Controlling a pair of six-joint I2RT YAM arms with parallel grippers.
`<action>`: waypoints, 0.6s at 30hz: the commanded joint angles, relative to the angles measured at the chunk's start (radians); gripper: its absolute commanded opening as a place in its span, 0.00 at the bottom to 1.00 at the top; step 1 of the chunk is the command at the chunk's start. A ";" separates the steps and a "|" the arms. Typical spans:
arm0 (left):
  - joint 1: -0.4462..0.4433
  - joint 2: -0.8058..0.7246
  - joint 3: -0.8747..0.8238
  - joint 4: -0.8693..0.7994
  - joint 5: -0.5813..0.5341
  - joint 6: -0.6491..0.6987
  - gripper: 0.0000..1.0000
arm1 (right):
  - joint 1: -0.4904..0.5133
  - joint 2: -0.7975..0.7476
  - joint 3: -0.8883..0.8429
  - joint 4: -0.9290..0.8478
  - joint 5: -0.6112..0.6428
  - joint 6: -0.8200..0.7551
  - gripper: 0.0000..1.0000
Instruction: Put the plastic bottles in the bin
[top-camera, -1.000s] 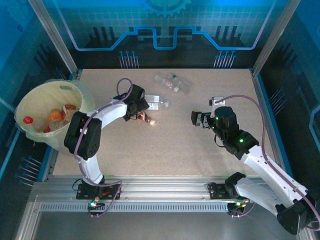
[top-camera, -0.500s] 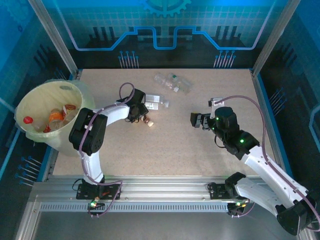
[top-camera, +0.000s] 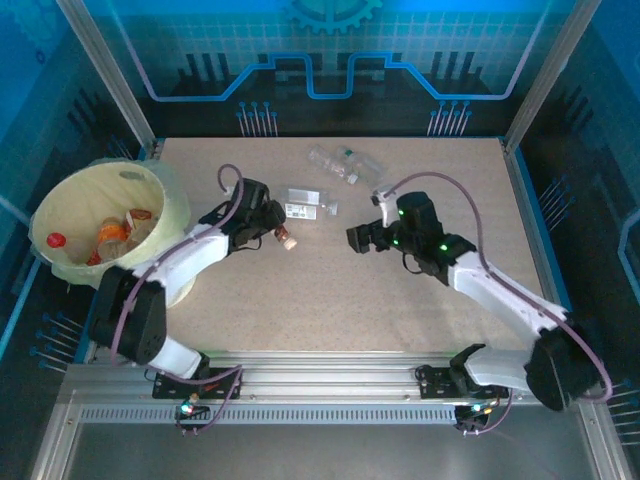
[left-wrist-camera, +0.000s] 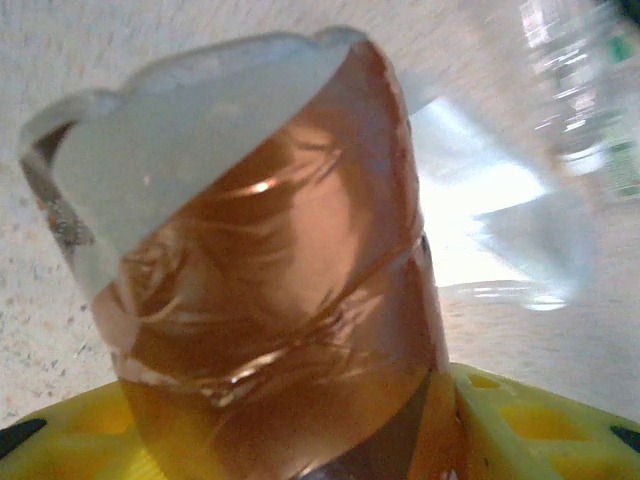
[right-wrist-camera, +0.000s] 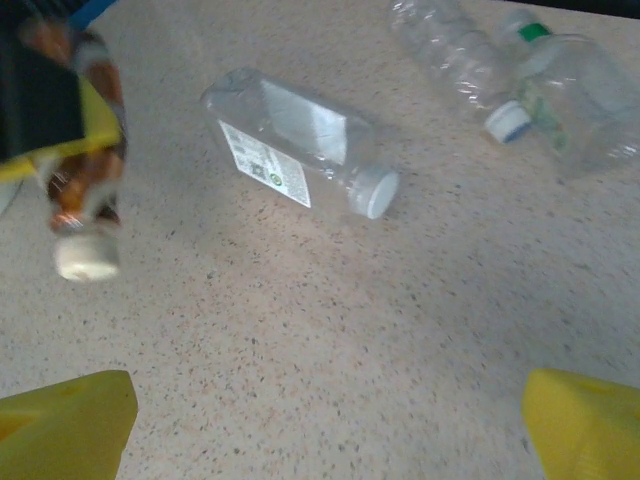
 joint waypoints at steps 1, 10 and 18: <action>0.003 -0.094 0.031 -0.035 0.017 0.107 0.49 | -0.011 0.139 0.112 0.084 -0.097 -0.196 1.00; 0.041 -0.234 0.292 -0.287 -0.056 0.285 0.49 | -0.049 0.575 0.545 -0.218 -0.222 -0.584 0.97; 0.211 -0.314 0.478 -0.451 -0.096 0.354 0.49 | -0.049 0.920 0.973 -0.464 -0.290 -0.728 0.95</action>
